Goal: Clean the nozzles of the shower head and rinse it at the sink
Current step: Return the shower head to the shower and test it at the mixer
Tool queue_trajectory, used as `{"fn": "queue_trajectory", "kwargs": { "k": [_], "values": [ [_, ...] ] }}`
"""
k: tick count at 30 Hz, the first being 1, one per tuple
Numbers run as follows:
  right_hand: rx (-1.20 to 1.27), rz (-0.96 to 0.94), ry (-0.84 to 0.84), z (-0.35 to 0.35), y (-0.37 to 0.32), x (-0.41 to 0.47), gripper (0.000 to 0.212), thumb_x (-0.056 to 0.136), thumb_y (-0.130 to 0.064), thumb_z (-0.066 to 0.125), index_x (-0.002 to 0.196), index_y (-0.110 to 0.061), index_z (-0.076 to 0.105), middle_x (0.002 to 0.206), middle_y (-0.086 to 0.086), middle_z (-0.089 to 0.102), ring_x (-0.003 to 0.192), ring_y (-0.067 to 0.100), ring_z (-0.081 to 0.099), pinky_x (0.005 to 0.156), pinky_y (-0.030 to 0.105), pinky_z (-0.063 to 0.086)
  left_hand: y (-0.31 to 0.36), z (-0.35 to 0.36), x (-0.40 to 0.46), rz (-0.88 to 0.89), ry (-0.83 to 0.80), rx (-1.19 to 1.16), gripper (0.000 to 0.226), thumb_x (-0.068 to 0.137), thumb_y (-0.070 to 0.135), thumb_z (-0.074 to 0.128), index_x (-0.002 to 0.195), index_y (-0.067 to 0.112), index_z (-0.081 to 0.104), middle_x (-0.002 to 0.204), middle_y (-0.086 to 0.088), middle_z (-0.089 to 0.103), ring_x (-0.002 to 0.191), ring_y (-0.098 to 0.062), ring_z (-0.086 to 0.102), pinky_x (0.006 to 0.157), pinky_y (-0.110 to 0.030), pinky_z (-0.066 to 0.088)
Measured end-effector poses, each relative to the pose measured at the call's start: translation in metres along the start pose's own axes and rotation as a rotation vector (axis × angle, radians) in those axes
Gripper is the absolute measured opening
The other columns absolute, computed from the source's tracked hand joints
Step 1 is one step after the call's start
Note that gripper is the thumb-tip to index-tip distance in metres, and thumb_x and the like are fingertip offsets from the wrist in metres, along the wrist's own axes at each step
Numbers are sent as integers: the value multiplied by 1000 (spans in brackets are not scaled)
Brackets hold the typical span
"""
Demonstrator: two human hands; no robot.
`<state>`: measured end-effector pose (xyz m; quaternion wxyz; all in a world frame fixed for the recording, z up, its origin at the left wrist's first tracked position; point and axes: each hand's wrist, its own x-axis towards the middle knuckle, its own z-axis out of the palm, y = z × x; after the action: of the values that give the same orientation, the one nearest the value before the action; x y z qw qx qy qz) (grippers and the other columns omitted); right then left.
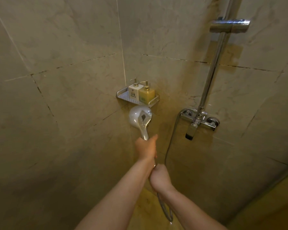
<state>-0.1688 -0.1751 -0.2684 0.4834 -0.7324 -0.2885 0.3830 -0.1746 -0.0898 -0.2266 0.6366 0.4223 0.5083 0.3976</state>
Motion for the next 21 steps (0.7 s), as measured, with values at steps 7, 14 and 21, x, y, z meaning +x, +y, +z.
{"fn": "queue_trajectory", "kwargs": {
  "k": [7, 14, 21],
  "values": [
    [101, 53, -22, 7, 12, -4, 34, 88, -7, 51, 57, -21, 45, 46, -9, 33, 45, 11, 24, 49, 27, 16, -4, -5, -2, -111, -86, -62, 33, 91, 13, 65, 71, 18, 39, 40, 5, 30, 28, -11, 24, 36, -18, 23],
    [183, 79, -104, -2, 7, -6, 36, 88, -7, 51, 56, -21, 46, 43, -2, 31, 37, 13, 24, 42, 20, 15, 1, -1, -2, -117, -124, -55, 28, 89, 7, 60, 72, 19, 41, 40, 5, 29, 30, -11, 22, 38, -19, 22],
    [-24, -45, -250, -35, 1, 6, 13, 80, -19, 56, 69, -22, 61, 56, -6, 55, 51, 9, 47, 52, 24, 36, 0, 14, -8, 29, -111, -84, 29, 90, 7, 61, 71, 17, 41, 42, 4, 33, 31, -12, 27, 38, -21, 24]
  ]
}}
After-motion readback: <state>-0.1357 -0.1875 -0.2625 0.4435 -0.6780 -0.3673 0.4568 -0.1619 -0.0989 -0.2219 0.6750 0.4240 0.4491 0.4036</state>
